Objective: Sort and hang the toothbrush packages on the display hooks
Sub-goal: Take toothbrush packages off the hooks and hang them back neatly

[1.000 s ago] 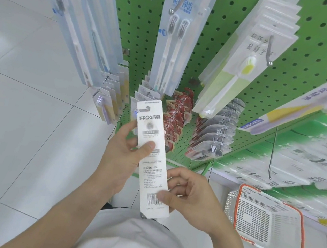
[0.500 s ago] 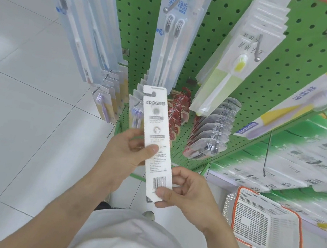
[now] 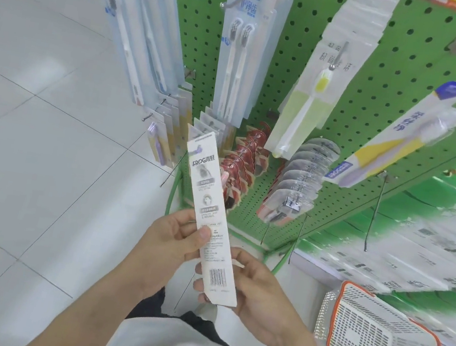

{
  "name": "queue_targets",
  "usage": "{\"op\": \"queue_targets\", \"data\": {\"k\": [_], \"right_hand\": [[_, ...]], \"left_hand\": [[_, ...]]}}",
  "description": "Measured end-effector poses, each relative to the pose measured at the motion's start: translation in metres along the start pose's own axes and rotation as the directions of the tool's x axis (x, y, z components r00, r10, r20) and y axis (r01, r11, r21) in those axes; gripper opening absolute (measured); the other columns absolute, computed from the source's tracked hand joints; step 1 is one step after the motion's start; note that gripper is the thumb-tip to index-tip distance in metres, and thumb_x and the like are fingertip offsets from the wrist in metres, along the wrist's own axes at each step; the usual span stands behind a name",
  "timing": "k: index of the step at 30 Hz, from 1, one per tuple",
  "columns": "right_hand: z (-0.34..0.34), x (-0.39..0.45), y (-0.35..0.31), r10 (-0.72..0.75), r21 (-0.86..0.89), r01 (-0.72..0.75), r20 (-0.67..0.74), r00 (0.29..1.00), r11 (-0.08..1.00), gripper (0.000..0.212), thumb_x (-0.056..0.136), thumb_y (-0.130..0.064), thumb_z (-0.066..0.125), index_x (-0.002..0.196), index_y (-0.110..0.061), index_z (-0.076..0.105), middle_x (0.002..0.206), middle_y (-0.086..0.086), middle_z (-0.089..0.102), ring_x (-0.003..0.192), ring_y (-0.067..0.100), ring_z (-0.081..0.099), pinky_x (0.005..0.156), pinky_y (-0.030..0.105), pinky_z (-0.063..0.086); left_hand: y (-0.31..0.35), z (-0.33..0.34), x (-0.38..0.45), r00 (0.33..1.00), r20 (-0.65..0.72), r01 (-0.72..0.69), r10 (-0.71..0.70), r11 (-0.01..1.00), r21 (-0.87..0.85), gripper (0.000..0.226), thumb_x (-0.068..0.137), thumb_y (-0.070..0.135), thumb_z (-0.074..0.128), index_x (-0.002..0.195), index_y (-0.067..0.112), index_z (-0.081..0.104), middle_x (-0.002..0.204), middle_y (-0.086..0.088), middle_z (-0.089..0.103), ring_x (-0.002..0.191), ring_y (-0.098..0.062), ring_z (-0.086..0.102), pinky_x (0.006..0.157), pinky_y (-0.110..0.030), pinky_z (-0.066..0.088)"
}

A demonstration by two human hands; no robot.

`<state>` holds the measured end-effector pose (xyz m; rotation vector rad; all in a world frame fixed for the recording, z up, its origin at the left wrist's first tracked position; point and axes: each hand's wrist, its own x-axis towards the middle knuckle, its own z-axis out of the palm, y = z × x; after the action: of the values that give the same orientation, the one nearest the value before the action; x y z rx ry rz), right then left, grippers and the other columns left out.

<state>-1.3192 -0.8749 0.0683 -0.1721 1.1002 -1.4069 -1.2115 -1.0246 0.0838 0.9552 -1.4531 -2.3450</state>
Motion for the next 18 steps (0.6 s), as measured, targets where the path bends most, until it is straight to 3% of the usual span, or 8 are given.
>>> {"op": "queue_targets", "data": {"k": [2, 5, 8, 12, 15, 18], "right_hand": [[-0.007, -0.009, 0.006, -0.006, -0.011, 0.006, -0.009, 1.000, 1.000, 0.039, 0.083, -0.005, 0.075, 0.116, 0.001, 0.056, 0.109, 0.028, 0.069, 0.083, 0.036, 0.070, 0.071, 0.040, 0.059], [-0.021, -0.033, 0.017, -0.069, -0.094, 0.058, -0.111, 0.991, 0.994, 0.045, 0.064, -0.024, 0.096, 0.097, -0.009, 0.069, 0.098, 0.022, 0.071, 0.079, 0.032, 0.069, 0.066, 0.038, 0.059], [-0.036, -0.064, 0.037, -0.162, -0.244, 0.095, -0.273, 0.948, 0.965, 0.038, 0.060, -0.030, 0.093, 0.090, -0.015, 0.074, 0.091, 0.011, 0.072, 0.075, 0.024, 0.066, 0.068, 0.033, 0.055], [-0.044, -0.114, 0.069, -0.234, -0.309, 0.094, -0.453, 0.860, 0.946, 0.030, 0.066, -0.027, 0.092, 0.086, -0.015, 0.074, 0.090, 0.007, 0.072, 0.076, 0.025, 0.064, 0.071, 0.036, 0.053], [-0.046, -0.155, 0.089, -0.247, -0.363, 0.036, -0.556, 0.793, 0.931, 0.022, 0.074, -0.012, 0.090, 0.082, -0.012, 0.070, 0.082, 0.003, 0.070, 0.069, 0.023, 0.062, 0.066, 0.029, 0.052], [-0.052, -0.192, 0.099, -0.164, -0.330, -0.050, -0.588, 0.792, 0.943, 0.029, 0.073, -0.009, 0.089, 0.086, -0.007, 0.063, 0.083, 0.007, 0.070, 0.066, 0.023, 0.068, 0.059, 0.030, 0.055]], "left_hand": [[-0.011, 0.003, -0.010, 0.998, -0.041, -0.044, 0.049, 0.992, 0.116, 0.039, 0.080, 0.021, 0.071, 0.115, 0.005, 0.068, 0.107, -0.010, 0.076, 0.102, -0.028, 0.071, 0.090, -0.037, 0.057], [-0.026, 0.010, -0.019, 0.994, -0.078, -0.051, 0.070, 0.973, 0.224, 0.036, 0.086, 0.021, 0.073, 0.121, 0.013, 0.068, 0.113, -0.003, 0.075, 0.105, -0.020, 0.071, 0.093, -0.037, 0.056], [-0.037, 0.027, -0.029, 1.000, -0.012, 0.003, -0.001, 0.992, 0.125, 0.020, 0.100, 0.014, 0.058, 0.113, 0.004, 0.070, 0.106, -0.018, 0.073, 0.095, -0.027, 0.073, 0.080, -0.033, 0.061], [-0.064, 0.057, -0.049, 0.984, 0.146, 0.091, -0.102, 0.993, 0.080, 0.037, 0.107, 0.025, 0.043, 0.112, 0.000, 0.069, 0.106, -0.022, 0.074, 0.099, -0.036, 0.072, 0.084, -0.045, 0.059], [-0.088, 0.079, -0.068, 0.970, 0.210, 0.083, -0.121, 0.980, 0.183, 0.027, 0.105, 0.019, 0.050, 0.109, 0.000, 0.069, 0.103, -0.021, 0.075, 0.096, -0.038, 0.073, 0.087, -0.047, 0.060], [-0.112, 0.101, -0.084, 0.967, 0.206, 0.095, -0.147, 0.966, 0.241, 0.017, 0.100, 0.008, 0.058, 0.109, 0.004, 0.072, 0.099, -0.016, 0.077, 0.090, -0.037, 0.074, 0.086, -0.045, 0.060]]}}
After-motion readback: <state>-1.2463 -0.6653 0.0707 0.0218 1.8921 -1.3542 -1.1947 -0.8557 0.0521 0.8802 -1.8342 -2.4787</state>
